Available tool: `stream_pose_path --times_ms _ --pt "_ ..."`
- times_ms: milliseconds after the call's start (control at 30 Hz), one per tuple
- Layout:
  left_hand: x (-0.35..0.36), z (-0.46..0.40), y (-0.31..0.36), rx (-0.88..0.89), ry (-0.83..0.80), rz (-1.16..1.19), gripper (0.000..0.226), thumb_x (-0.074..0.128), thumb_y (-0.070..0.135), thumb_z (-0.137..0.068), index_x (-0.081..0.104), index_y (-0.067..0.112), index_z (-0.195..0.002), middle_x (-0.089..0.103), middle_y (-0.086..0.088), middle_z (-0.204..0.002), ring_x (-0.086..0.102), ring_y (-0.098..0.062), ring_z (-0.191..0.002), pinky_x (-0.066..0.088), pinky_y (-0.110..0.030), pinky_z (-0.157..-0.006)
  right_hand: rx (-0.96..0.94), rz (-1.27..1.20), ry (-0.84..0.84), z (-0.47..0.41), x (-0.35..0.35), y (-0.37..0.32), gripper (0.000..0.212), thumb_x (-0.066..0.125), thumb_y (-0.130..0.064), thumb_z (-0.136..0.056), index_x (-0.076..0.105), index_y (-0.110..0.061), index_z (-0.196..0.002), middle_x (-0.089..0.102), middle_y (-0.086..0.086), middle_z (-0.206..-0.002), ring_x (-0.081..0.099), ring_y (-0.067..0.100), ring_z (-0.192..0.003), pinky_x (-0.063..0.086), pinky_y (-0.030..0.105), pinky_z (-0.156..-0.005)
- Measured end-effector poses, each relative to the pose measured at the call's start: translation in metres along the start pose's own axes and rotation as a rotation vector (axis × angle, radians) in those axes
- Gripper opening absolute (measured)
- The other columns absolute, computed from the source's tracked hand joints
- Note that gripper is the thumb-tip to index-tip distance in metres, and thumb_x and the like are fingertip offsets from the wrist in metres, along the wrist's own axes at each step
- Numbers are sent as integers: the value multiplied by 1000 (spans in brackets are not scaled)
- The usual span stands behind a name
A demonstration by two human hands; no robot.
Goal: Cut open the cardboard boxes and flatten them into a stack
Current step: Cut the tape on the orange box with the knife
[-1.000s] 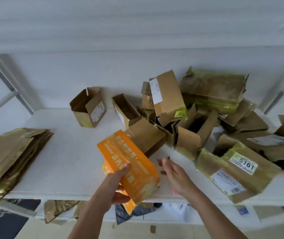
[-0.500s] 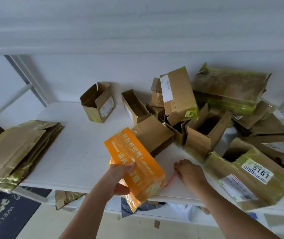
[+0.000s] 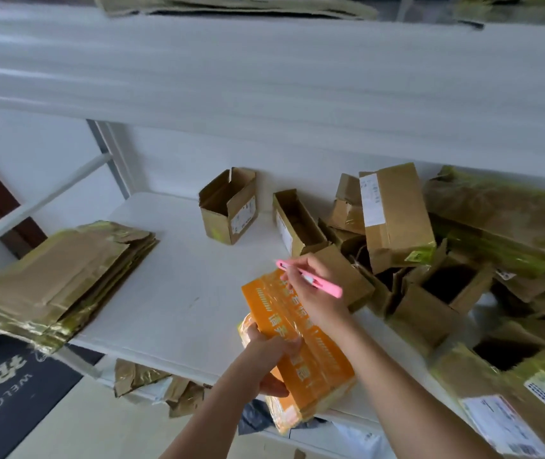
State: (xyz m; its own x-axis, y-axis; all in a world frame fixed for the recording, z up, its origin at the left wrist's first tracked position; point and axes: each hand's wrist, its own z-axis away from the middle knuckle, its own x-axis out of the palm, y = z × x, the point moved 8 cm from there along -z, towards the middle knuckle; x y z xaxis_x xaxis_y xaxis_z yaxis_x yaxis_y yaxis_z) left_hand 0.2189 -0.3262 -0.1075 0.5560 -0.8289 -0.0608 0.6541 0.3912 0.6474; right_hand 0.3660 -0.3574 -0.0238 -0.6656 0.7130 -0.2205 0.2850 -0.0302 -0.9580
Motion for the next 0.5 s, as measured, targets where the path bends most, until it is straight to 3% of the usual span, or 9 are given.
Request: stream_pose_path --times_ms 100,233,400,500 --pt "-2 3 1 3 -17 -3 76 71 38 -88 20 29 -143 61 -7 -120 71 -29 -91 61 -36 -60 68 -34 25 -6 9 19 14 63 -31 -94 62 -20 -102 71 -4 -93 70 8 -87 59 28 -73" --pt "-5 6 2 5 -47 143 51 53 43 -99 31 26 -142 58 -6 -125 67 -31 -104 60 -36 -55 60 19 -15 -7 14 22 6 62 -30 -95 59 -26 -99 69 -8 -97 69 6 -91 59 27 -72" --pt "-7 -1 -4 26 -33 193 53 48 53 -98 33 29 -142 62 -2 -120 70 -28 -102 61 -49 -75 9 105 -49 -7 19 16 5 60 -25 -97 59 -20 -97 67 -9 -98 65 -3 -90 53 14 -65" --pt "-7 -8 -8 30 -14 212 63 49 57 -96 30 27 -147 61 -4 -127 69 -29 -105 60 -52 -76 -16 174 -75 -7 23 15 7 59 -28 -97 59 -21 -97 66 -9 -98 65 -1 -89 52 12 -66"
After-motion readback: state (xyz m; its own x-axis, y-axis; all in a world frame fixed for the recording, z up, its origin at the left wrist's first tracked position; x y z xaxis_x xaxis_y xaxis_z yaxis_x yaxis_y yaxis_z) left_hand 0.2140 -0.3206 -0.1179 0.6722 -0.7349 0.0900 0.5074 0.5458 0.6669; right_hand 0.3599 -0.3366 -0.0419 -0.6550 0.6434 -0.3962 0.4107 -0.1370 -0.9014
